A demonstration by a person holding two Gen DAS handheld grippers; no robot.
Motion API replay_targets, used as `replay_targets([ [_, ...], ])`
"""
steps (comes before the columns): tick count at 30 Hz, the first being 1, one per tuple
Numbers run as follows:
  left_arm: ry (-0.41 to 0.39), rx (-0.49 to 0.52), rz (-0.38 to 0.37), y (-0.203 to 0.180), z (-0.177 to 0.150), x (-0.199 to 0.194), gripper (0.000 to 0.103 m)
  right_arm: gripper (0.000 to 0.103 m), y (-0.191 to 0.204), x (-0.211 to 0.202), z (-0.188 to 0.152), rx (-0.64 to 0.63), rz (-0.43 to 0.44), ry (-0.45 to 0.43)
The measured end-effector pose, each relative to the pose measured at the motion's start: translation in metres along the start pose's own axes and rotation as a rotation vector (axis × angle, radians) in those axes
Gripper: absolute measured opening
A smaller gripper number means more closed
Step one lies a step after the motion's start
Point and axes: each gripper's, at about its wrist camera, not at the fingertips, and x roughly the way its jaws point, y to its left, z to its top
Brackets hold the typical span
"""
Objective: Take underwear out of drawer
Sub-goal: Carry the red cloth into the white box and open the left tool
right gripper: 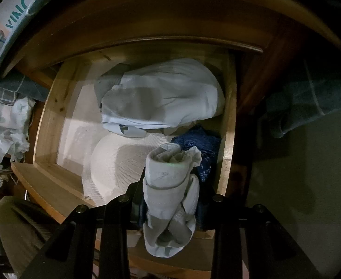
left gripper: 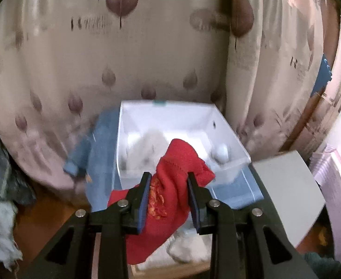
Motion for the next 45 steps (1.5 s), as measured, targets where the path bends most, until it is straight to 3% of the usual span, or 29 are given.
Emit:
replay_targets([
  [10, -0.035, -0.07, 0.112, 0.015, 0.079, 0.055, 0.03, 0.03, -0.002, -0.001, -0.001, 0.004, 0.029, -0.003],
  [13, 0.006, -0.1, 0.106, 0.022, 0.089, 0.088, 0.03, 0.03, -0.003, -0.003, -0.001, 0.018, 0.056, -0.007],
  [19, 0.065, -0.136, 0.119, 0.035, 0.086, 0.15, 0.03, 0.03, -0.007, -0.004, -0.002, 0.036, 0.088, -0.01],
  [26, 0.122, -0.158, 0.126, 0.038, 0.064, 0.191, 0.034, 0.03, -0.007, -0.003, -0.001, 0.045, 0.1, -0.006],
  [33, 0.094, -0.14, 0.156, 0.033, 0.06, 0.181, 0.054, 0.03, -0.006, -0.003, -0.001, 0.05, 0.1, -0.008],
  [39, 0.065, -0.084, 0.153, 0.021, 0.054, 0.157, 0.062, 0.03, -0.006, -0.003, -0.001, 0.049, 0.087, -0.011],
  [45, 0.04, -0.05, 0.097, 0.009, 0.038, 0.12, 0.065, 0.03, -0.006, -0.008, -0.002, 0.052, 0.073, -0.039],
])
